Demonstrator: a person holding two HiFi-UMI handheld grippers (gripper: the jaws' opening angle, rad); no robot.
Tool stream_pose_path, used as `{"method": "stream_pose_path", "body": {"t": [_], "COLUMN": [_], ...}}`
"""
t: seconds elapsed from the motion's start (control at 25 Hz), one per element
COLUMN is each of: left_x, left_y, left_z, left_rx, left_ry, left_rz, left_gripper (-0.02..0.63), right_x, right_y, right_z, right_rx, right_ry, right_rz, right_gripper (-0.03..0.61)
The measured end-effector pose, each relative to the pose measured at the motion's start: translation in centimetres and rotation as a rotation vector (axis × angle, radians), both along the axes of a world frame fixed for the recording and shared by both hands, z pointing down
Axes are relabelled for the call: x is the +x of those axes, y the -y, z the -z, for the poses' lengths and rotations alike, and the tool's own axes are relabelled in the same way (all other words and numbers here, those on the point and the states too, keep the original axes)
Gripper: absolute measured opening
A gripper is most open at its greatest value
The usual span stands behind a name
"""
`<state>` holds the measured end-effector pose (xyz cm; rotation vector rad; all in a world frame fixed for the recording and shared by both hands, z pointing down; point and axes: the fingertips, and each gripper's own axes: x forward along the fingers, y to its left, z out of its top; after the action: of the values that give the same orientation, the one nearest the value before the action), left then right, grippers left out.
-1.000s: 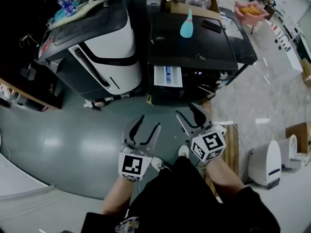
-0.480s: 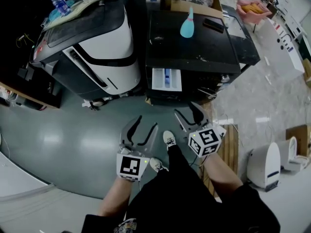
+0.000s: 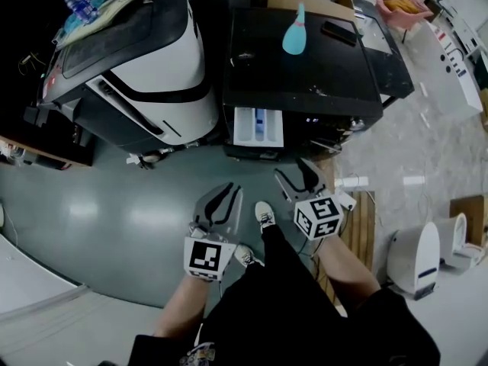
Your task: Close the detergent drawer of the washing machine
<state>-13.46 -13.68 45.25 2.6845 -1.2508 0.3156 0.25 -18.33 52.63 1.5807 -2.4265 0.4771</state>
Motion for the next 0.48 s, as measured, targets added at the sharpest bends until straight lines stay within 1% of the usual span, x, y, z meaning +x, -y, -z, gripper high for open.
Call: {"method": "stream_pose_path", "body": {"t": [0.04, 0.12, 0.28, 0.48], "left_x": [0.3, 0.8, 1.8, 2.4], "left_y": [0.3, 0.9, 1.9, 3.2], "left_z": [-0.2, -0.8, -2.0, -3.5], "left_rx": [-0.003, -0.014, -0.044, -0.08], "left_ry": [0.001, 0.002, 0.007, 0.007], "left_rz": [0.0, 0.001, -0.004, 0.001], "left_gripper": [0.033, 0.01, 0.004, 0.003], "right_x": [0.3, 0.9, 1.8, 1.8], "right_y": [0.3, 0.9, 2.0, 3.4], "right_z": [-0.6, -1.7, -3.7, -6.3], "right_rx": [-0.011, -0.033, -0.07, -0.118], "right_ry": [0.001, 0.004, 0.01, 0.013], "right_rz": [-0.003, -0.007, -0.01, -0.001], "right_gripper": [0.27, 0.268, 0.268, 0.267]}}
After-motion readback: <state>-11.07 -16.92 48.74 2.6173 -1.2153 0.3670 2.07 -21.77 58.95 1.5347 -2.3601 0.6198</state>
